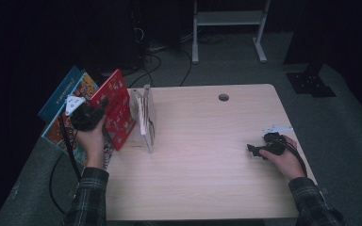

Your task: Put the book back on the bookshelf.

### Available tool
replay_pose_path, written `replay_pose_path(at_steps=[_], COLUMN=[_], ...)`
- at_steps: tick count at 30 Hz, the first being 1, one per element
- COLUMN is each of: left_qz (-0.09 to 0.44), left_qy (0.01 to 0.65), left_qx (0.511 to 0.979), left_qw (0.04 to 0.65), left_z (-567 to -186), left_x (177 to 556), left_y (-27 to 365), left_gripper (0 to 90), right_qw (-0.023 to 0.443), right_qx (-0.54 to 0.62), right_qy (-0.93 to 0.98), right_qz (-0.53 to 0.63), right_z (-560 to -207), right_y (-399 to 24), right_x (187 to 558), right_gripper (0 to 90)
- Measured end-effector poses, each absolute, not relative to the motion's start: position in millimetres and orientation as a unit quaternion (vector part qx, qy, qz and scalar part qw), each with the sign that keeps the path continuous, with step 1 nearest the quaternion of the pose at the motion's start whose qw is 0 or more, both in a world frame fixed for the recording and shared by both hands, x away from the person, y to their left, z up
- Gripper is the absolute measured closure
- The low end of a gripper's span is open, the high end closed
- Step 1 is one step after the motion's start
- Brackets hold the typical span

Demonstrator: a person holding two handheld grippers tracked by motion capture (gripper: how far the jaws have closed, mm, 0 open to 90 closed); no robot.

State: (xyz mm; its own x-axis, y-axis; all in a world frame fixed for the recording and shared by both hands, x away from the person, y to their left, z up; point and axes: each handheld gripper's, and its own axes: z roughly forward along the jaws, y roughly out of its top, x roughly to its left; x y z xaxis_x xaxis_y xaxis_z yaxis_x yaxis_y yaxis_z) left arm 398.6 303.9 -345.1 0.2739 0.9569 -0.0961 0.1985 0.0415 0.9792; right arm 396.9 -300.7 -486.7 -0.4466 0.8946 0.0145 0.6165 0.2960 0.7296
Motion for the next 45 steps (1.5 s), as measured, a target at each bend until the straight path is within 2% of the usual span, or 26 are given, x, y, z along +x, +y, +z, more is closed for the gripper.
replay_pose_path(at_steps=[13,19,31,45], left_qz=[0.338,0.327,0.333,0.330], left_qy=[0.496,0.497,0.497,0.500], left_qx=[0.617,0.615,0.613,0.628], left_qw=[0.509,0.518,0.515,0.497], left_z=[-346,-345,-328,-328], left_x=[397,396,374,342], left_y=[304,307,312,310], left_gripper=[79.3,77.6,61.9,45.1], right_qw=[0.203,0.203,0.203,0.203], right_qx=[0.485,0.485,0.486,0.486], right_qy=[0.779,0.779,0.779,0.778], right_qz=[0.342,0.342,0.342,0.342], right_z=[-487,-487,-487,-487], right_y=[-301,-301,-301,-301], right_x=[397,397,397,397], right_gripper=[9.7,9.7,9.7,9.7])
